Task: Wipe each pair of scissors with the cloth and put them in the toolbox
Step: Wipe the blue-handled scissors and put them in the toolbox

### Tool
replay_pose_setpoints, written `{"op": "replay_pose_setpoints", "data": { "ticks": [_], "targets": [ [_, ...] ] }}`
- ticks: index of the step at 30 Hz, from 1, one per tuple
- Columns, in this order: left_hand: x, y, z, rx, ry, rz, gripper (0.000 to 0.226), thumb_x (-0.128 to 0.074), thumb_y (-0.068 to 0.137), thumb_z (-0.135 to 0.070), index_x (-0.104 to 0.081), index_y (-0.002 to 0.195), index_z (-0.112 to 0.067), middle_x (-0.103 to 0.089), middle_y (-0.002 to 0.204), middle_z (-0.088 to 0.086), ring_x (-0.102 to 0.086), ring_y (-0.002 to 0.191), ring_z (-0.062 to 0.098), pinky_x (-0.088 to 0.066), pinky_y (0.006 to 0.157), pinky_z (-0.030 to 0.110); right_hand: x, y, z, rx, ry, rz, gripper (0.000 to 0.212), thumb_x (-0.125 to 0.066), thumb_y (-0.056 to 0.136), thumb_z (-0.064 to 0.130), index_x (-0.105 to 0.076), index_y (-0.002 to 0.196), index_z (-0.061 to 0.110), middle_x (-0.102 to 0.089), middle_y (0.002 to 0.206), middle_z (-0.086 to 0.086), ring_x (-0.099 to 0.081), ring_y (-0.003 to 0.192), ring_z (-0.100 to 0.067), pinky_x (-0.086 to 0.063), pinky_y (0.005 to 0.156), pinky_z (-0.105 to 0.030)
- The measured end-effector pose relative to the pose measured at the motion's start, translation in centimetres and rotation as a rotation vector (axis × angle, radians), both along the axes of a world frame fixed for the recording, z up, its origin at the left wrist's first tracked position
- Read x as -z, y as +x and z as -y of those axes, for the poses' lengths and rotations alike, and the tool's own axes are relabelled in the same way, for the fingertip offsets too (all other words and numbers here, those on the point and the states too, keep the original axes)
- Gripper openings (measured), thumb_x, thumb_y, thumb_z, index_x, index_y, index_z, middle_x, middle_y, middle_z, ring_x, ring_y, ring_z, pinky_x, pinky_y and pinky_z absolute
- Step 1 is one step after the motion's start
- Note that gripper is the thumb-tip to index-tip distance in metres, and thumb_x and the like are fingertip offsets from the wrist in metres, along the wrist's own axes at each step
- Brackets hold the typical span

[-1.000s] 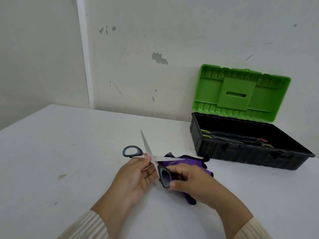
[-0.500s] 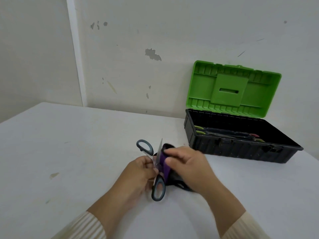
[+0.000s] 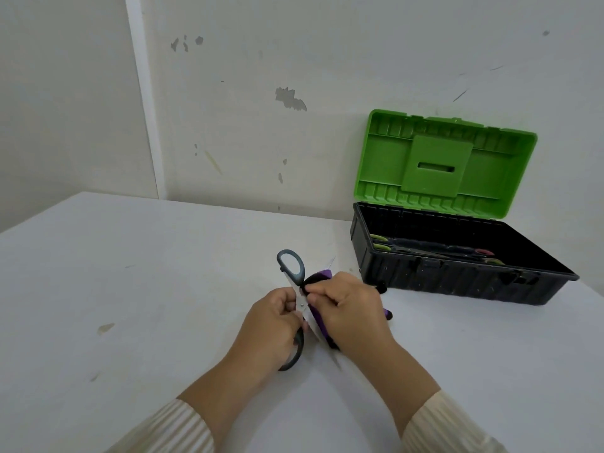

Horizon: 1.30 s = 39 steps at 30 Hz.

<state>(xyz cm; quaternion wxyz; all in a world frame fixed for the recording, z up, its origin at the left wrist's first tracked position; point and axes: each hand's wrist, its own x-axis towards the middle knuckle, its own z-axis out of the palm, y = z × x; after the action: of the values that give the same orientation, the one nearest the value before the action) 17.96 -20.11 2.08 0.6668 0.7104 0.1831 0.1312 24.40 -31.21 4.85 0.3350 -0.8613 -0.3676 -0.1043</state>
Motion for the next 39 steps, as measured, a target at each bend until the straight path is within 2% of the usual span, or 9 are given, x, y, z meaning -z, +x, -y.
{"op": "replay_pose_setpoints", "data": {
  "ticks": [5,10,16,21,24,28,34,37,39],
  "targets": [
    [-0.2,-0.3,-0.1,0.004,0.003,0.015,0.024,-0.052,0.088,0.002,-0.068,0.094,-0.015,-0.068,0.081,0.009,-0.057,0.070,0.017,-0.044,0.069,0.030,0.0,-0.2,0.2,-0.018,0.003,0.045,0.017,-0.061,0.084,0.014,-0.072,0.097,0.016,-0.066,0.092,-0.008,-0.057,0.084,-0.013,-0.040,0.075,-0.011],
    [-0.4,-0.4,-0.2,0.030,0.048,0.018,0.032,-0.051,0.087,0.006,-0.068,0.084,-0.021,-0.062,0.069,0.001,-0.052,0.063,0.014,-0.040,0.059,0.020,0.0,-1.0,-0.3,-0.119,-0.156,0.165,0.016,-0.057,0.074,0.011,-0.072,0.078,0.012,-0.064,0.072,-0.006,-0.062,0.065,-0.023,-0.054,0.057,-0.030],
    [-0.6,-0.4,-0.2,0.039,0.041,0.027,0.029,-0.053,0.086,0.005,-0.072,0.094,-0.015,-0.057,0.068,0.004,-0.049,0.065,0.017,-0.038,0.061,0.025,-0.3,-1.1,-0.2,-0.095,-0.156,0.130,0.018,-0.055,0.080,0.013,-0.072,0.083,0.010,-0.067,0.081,-0.008,-0.063,0.074,-0.024,-0.055,0.067,-0.031],
    [-0.9,-0.5,-0.3,0.039,0.014,0.022,0.038,-0.053,0.085,0.004,-0.071,0.071,-0.026,-0.055,0.063,0.001,-0.045,0.066,0.022,-0.034,0.064,0.034,-0.3,-0.5,0.1,-0.039,-0.053,0.065,0.019,-0.052,0.087,0.018,-0.070,0.090,0.014,-0.063,0.088,-0.004,-0.057,0.079,-0.019,-0.045,0.069,-0.026],
    [-0.9,-0.4,-0.4,0.060,0.017,0.021,0.028,-0.050,0.083,0.010,-0.071,0.087,-0.009,-0.052,0.069,0.011,-0.042,0.067,0.022,-0.033,0.064,0.034,0.0,-1.3,-0.1,-0.133,-0.100,0.163,0.016,-0.054,0.082,0.012,-0.070,0.082,0.012,-0.063,0.079,-0.006,-0.060,0.069,-0.022,-0.053,0.060,-0.032],
    [-0.8,-0.3,-0.6,0.068,-0.027,0.013,0.032,-0.051,0.083,0.006,-0.073,0.094,-0.015,-0.061,0.082,0.026,-0.049,0.071,0.021,-0.038,0.066,0.033,-0.3,0.8,0.5,0.049,0.026,0.166,0.014,-0.058,0.082,0.010,-0.072,0.083,0.013,-0.066,0.081,-0.002,-0.060,0.075,-0.015,-0.052,0.069,-0.029],
    [-0.4,-0.2,-0.8,0.054,-0.065,0.030,0.031,-0.049,0.083,0.009,-0.072,0.087,-0.011,-0.053,0.075,0.011,-0.044,0.072,0.023,-0.035,0.068,0.035,0.5,0.0,0.3,0.008,0.028,-0.012,0.016,-0.058,0.084,0.018,-0.072,0.093,0.019,-0.066,0.087,-0.004,-0.056,0.081,-0.012,-0.038,0.072,-0.009],
    [-0.3,-0.2,-0.8,0.063,-0.050,0.025,0.033,-0.049,0.084,0.007,-0.072,0.096,-0.013,-0.054,0.077,0.012,-0.043,0.068,0.022,-0.036,0.063,0.030,0.1,1.1,0.7,0.093,0.060,0.037,0.016,-0.059,0.086,0.015,-0.072,0.095,0.019,-0.066,0.088,-0.004,-0.057,0.085,-0.016,-0.044,0.078,-0.020],
    [-0.3,-0.2,-0.8,0.070,-0.031,0.024,0.034,-0.049,0.082,0.008,-0.072,0.094,-0.015,-0.054,0.078,0.013,-0.042,0.069,0.023,-0.035,0.064,0.033,0.6,0.4,0.5,0.029,0.021,0.037,0.016,-0.059,0.086,0.015,-0.071,0.095,0.019,-0.065,0.088,-0.003,-0.054,0.082,-0.012,-0.040,0.073,-0.013]
  ]
}}
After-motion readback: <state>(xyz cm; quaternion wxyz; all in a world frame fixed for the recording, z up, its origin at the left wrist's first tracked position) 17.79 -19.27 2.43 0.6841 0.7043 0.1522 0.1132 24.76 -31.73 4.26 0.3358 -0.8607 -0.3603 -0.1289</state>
